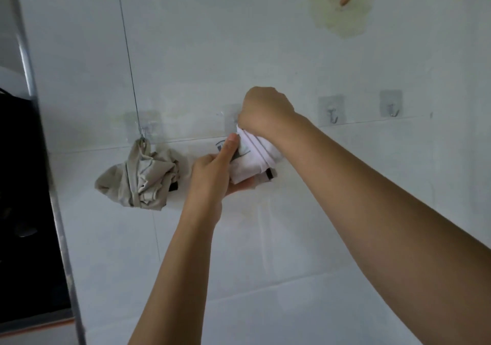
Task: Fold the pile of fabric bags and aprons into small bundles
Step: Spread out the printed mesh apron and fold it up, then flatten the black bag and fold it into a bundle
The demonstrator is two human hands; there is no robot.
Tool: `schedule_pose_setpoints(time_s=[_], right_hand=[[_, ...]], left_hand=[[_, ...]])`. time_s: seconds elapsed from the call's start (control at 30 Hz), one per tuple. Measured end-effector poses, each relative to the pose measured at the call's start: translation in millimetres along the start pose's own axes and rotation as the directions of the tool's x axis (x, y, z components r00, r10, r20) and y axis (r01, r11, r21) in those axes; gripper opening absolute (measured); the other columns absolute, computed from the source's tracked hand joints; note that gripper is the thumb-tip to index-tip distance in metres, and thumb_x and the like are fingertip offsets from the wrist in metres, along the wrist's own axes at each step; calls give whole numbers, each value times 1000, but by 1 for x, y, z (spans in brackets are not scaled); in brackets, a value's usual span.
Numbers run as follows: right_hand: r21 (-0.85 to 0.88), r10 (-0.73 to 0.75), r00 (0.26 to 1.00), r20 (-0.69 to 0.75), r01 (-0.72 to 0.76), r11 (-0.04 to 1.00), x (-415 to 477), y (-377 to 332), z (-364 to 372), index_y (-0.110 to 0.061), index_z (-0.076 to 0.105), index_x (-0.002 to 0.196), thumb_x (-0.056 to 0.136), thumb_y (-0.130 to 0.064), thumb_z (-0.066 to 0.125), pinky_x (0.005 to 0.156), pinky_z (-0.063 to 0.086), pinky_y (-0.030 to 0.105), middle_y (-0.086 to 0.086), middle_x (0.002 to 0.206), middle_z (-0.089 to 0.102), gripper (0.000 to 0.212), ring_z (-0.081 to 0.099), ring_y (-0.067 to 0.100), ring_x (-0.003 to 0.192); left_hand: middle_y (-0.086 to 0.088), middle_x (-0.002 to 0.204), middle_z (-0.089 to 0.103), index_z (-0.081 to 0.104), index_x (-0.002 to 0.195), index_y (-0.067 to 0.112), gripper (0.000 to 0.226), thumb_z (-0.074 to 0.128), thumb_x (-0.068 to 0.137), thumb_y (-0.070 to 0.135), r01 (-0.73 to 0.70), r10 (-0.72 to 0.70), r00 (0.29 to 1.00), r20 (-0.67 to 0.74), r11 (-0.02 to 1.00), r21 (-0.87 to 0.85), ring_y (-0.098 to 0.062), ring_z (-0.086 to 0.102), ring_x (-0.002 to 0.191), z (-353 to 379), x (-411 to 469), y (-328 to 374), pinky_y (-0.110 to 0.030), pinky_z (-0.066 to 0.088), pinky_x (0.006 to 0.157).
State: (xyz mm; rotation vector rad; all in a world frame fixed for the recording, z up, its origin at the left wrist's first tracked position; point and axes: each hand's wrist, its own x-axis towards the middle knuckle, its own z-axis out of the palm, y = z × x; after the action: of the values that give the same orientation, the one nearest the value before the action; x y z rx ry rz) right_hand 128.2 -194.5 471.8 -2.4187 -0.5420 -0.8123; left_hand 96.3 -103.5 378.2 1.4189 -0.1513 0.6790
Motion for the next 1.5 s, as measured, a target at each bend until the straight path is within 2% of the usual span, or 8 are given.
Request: schedule_pose_setpoints(time_s=[0.2, 0.53, 0.63, 0.9, 1.07, 1.23, 1.37, 1.5], right_hand=[[-166, -13, 999, 32, 18, 986, 18, -17, 1, -14, 37, 67, 91, -14, 49, 71, 38, 27, -1, 74, 41, 27, 47, 22, 83], [-320, -111, 950, 291, 206, 925, 12, -15, 1, -8, 55, 80, 96, -15, 42, 52, 31, 24, 3, 81, 52, 22, 47, 17, 67], [-199, -224, 957, 187, 260, 945, 4, 4, -1, -8, 63, 107, 95, -19, 48, 55, 33, 20, 5, 102, 60, 22, 51, 18, 86], [507, -202, 978, 59, 145, 850, -28, 57, 5, -26, 56, 115, 89, -42, 61, 57, 41, 18, -7, 104, 59, 31, 58, 5, 87], [627, -183, 982, -36, 165, 761, -54, 81, 11, -24, 58, 109, 90, -28, 63, 76, 51, 27, -7, 102, 61, 20, 63, 10, 87], [630, -57, 979, -195, 169, 758, -108, 114, 26, -24, 56, 101, 82, -8, 67, 65, 43, 8, -9, 109, 59, 27, 60, 5, 91], [537, -66, 997, -43, 79, 840, -175, 157, 79, -17, 52, 90, 77, 3, 64, 83, 46, 20, -1, 106, 54, 27, 55, 10, 100], [315, 49, 936, 348, -166, 934, -247, 214, 156, -19, 50, 78, 81, -12, 69, 87, 43, 29, 4, 100, 53, 20, 54, 16, 94]], left_hand=[[-2, 66, 65, 64, 74, 13, 35, 63, 87, 45, 10, -5, 996, -91, 999, 49, -8, 62, 46, -5, 11, 5, -23, 54, 52], [-7, 67, 54, 60, 92, 2, 48, 59, 88, 50, -44, 52, 998, -42, 985, 168, -13, 48, 42, -19, 18, -4, -23, 40, 41], [-1, 66, 54, 56, 103, 7, 45, 58, 88, 50, -107, 108, 994, 6, 970, 217, -11, 46, 44, -21, 16, -7, -22, 35, 39], [-12, 62, 53, 57, 78, 2, 59, 51, 88, 60, -131, 164, 985, -51, 911, 391, -18, 49, 47, -18, 10, -8, -21, 35, 41], [-8, 78, 68, 54, 113, 10, 69, 45, 83, 71, -17, 63, 992, -112, 930, 368, -15, 67, 55, -29, -20, -25, -25, 47, 46], [-3, 85, 65, 55, 99, 16, 43, 52, 86, 57, 3, 34, 996, -87, 923, 385, -16, 68, 72, -43, -73, -69, -28, 51, 56], [6, 89, 65, 56, 74, 18, 27, 68, 83, 41, 51, -139, 987, 83, 752, 657, -11, 62, 84, -65, -120, -143, -19, 41, 65], [2, 96, 64, 49, 65, 24, 30, 70, 83, 38, 123, -395, 908, 142, 574, 810, -10, 57, 75, -83, -166, -222, -15, 38, 63]])
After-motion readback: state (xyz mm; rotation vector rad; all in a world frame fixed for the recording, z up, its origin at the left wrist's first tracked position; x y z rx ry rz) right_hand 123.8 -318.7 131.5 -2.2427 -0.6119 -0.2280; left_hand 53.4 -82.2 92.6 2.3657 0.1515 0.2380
